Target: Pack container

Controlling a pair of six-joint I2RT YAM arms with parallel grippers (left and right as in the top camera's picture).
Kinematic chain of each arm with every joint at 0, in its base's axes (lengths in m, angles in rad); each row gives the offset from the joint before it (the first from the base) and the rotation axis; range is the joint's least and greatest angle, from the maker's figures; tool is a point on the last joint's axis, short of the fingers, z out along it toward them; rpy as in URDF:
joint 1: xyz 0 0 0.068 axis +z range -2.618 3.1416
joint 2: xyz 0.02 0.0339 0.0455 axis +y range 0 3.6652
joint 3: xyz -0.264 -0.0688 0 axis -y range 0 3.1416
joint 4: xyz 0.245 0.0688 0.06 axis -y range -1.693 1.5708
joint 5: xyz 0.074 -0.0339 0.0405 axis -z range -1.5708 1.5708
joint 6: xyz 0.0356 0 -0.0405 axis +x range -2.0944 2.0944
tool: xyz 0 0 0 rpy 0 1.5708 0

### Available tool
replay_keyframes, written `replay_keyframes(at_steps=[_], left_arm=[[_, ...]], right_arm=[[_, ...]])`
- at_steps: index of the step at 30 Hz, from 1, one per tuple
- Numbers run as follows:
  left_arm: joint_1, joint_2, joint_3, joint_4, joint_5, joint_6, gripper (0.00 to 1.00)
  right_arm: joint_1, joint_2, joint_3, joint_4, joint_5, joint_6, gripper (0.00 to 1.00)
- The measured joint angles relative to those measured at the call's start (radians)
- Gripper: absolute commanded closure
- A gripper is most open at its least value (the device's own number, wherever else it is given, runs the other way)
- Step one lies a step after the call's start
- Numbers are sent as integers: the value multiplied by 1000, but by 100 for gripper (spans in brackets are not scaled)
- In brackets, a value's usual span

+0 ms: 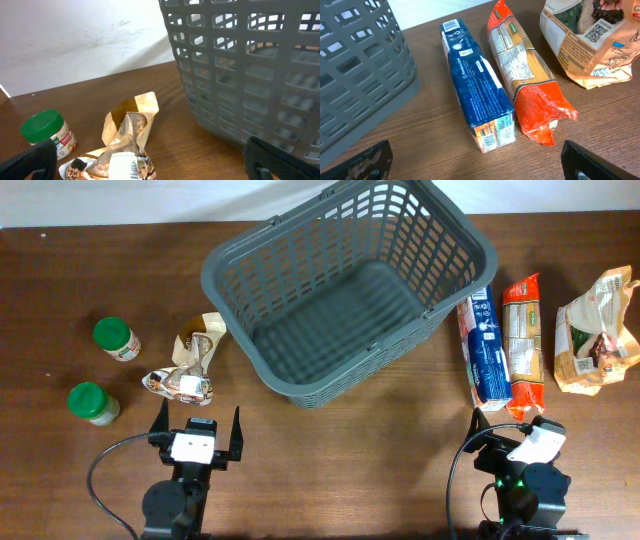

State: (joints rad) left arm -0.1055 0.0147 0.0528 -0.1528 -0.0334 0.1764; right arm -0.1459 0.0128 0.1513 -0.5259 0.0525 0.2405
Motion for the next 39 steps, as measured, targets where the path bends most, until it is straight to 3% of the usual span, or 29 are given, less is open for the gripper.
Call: replay_keyframes(at_steps=[12, 18, 23, 27, 33, 39], left_arm=[[0, 0, 0, -1, 44, -3, 1], [0, 3, 96, -36, 105, -74, 1], [0, 92, 430, -162, 76, -98, 1], [0, 285, 786, -422, 44, -106, 1], [0, 693, 1270, -745, 88, -111, 1], [0, 986, 1625, -874, 313, -114, 1]], right_arm=[[0, 0, 0, 0, 0, -1, 1], [0, 0, 5, -13, -36, 0, 1], [0, 8, 109, -40, -141, -1, 1], [0, 101, 357, -135, -196, -1, 1], [0, 433, 799, -410, -222, -2, 1], [0, 808, 1275, -652, -261, -1, 1]])
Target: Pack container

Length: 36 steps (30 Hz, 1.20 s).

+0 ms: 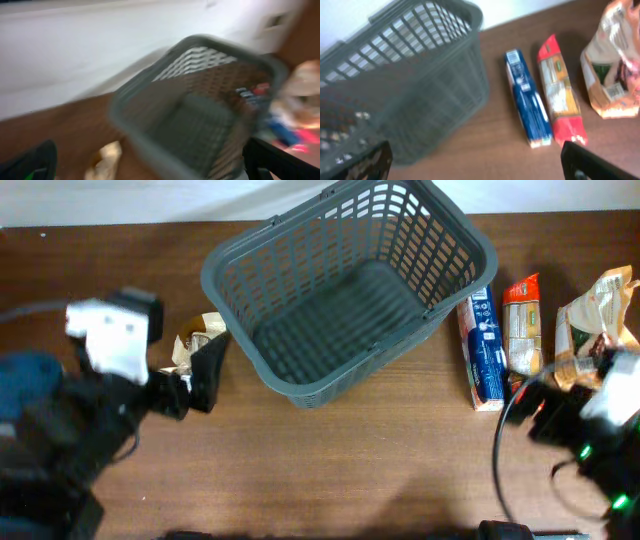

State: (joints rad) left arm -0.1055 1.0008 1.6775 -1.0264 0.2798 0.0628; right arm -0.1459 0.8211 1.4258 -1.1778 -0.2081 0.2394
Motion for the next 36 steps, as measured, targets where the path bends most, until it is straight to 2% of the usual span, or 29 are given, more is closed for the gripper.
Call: replay_keyframes(at_steps=[3, 4, 5, 6, 7, 8, 9, 11, 15, 18, 24, 28, 32, 36], left_arm=[[0, 54, 81, 9, 184, 0, 1], [0, 60, 93, 18, 240, 0, 25], [0, 62, 102, 20, 288, -5, 48], [0, 63, 105, 18, 331, -3, 74], [0, 63, 108, 7, 365, -2, 89], [-2, 63, 111, -11, 391, 1, 97], [-6, 62, 113, -33, 408, 2, 98], [-24, 63, 114, -82, 421, 8, 98], [-117, 64, 114, -184, 385, 35, 98], [-236, 69, 114, -233, 312, 51, 98], [-566, 114, 91, -343, 77, 68, 98], [-727, 185, 43, -353, -79, 69, 98], [-814, 283, -24, -319, -212, 69, 98], [-824, 371, -94, -242, -300, 69, 98]], right_arm=[[0, 136, 199, 0, -89, -1, 1], [0, 174, 250, 12, -138, 0, 7], [0, 198, 281, 27, -178, -5, 32], [0, 222, 306, 45, -225, -6, 45], [0, 246, 330, 68, -280, -2, 55], [0, 271, 349, 88, -335, 6, 65], [0, 291, 362, 98, -375, 19, 72], [0, 333, 374, 110, -433, 50, 96], [20, 432, 377, 145, -468, 111, 96], [64, 523, 377, 169, -428, 164, 96], [174, 709, 377, 174, -339, 218, 96], [229, 771, 377, 171, -261, 232, 96], [256, 787, 377, 161, -176, 233, 96], [259, 787, 377, 130, -85, 233, 96]])
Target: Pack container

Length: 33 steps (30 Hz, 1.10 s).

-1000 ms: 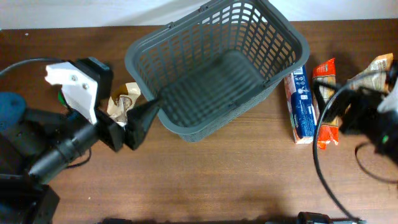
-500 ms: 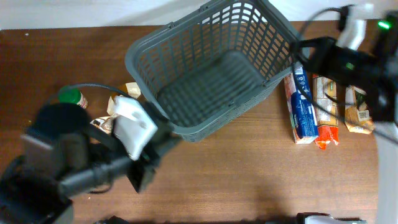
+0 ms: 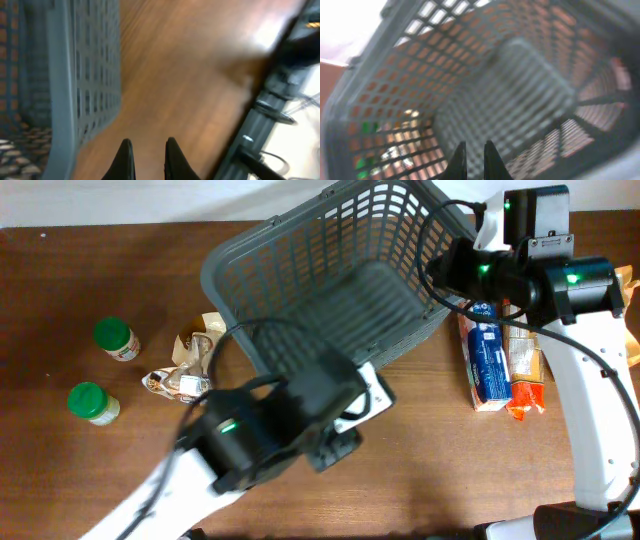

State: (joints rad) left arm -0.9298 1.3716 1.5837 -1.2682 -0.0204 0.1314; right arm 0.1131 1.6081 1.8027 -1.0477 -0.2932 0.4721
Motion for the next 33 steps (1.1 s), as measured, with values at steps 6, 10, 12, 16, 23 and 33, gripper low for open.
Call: replay_keyframes(at_steps=[6, 10, 12, 16, 23, 33], left_arm=[[24, 94, -47, 84, -62, 6, 98], [66, 119, -47, 86, -78, 16, 98], [85, 122, -48, 86, -81, 23, 98], [144, 124, -48, 87, -82, 30, 98], [269, 124, -48, 87, -90, 30, 98], [405, 125, -48, 87, -90, 30, 98]], right_arm=[[0, 2, 0, -60, 112, -10, 96], [0, 15, 0, -94, 156, -17, 96], [0, 26, 0, -97, 163, -24, 96], [0, 39, 1, -114, 163, -37, 96], [2, 56, 1, -179, 174, -66, 96], [56, 56, 1, -202, 177, -90, 96]])
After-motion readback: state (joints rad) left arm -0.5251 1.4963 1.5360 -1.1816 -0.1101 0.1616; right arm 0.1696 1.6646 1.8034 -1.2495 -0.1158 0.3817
